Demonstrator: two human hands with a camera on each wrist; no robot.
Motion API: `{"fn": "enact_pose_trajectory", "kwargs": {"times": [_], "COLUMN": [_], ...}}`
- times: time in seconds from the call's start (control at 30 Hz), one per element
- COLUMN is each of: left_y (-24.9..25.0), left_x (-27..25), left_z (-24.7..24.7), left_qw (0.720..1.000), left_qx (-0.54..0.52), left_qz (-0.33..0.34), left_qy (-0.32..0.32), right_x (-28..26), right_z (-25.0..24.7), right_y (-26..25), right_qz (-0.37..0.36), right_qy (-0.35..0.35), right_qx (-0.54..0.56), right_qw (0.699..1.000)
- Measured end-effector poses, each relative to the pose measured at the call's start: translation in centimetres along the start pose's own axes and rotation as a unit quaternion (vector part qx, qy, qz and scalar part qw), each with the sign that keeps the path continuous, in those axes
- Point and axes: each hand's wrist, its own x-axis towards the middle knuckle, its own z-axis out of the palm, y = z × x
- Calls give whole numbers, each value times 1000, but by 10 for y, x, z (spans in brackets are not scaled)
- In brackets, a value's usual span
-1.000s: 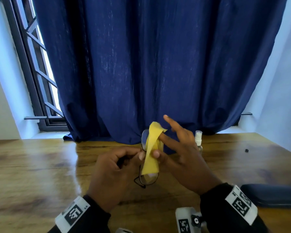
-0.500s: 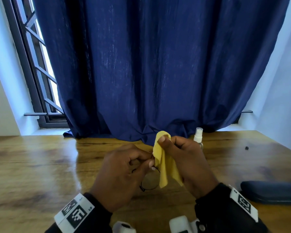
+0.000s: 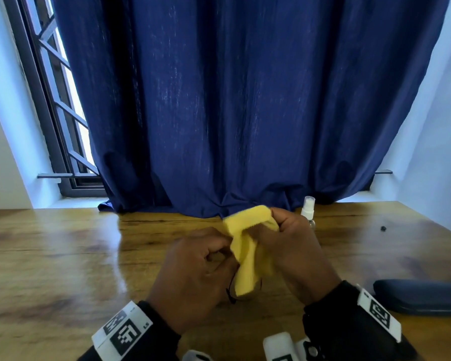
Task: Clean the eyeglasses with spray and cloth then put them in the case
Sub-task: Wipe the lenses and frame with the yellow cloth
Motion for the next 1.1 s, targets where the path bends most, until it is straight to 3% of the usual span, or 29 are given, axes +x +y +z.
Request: {"fn": "enact_pose_trajectory", "kwargs": {"times": [0.13,0.5,0.63,0.73,0.93,1.1], "left_y": [-1,-3,-2,-2,0,-3], "left_x": [-1,2,0,-2,-4,-3], "left_z": [2,-8,-4,4,9,6], "left_qw": [999,995,996,997,997,995], "left_qx": [-23,-17,-46,-40,-55,-80], "left_qz": [-19,-20,-31,-31,-29,-50], "left_qy": [12,96,75,51,36,44], "right_x": [6,6,5,5,5,10], "right_z": [-3,-9,-8,-4,-3,-7], "right_y": [6,3,3,6,5,11], "right_qz": [9,5,-34,-61,-37,-8], "right_qy": [38,-138,-89,-36,34,40], "right_qx": [-45,40,-37,-34,-49,-74], "right_qw": [998,990,995,997,998,996]}}
